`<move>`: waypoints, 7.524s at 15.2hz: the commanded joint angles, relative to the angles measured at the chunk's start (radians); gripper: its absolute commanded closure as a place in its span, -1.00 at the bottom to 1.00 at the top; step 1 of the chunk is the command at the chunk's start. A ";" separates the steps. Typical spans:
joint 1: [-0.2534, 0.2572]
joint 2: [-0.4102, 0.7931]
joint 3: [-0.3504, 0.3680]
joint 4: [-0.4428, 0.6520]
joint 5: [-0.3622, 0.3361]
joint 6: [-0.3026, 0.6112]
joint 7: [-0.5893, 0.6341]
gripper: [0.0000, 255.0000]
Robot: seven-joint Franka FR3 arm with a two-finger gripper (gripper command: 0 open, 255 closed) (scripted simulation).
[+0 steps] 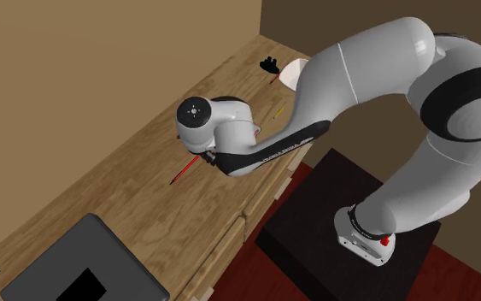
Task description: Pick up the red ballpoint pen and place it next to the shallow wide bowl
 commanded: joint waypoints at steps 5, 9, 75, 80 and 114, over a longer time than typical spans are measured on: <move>0.048 0.066 -0.056 0.013 -0.081 0.019 0.051 -1.00; 0.048 0.066 -0.056 0.013 -0.081 0.019 0.051 -1.00; -0.462 -0.359 -0.298 -0.051 0.721 0.026 -1.194 1.00; -0.489 -0.307 -0.323 -0.031 0.697 0.047 -1.236 1.00; -0.471 -0.176 -0.338 -0.147 0.547 0.264 -1.133 -1.00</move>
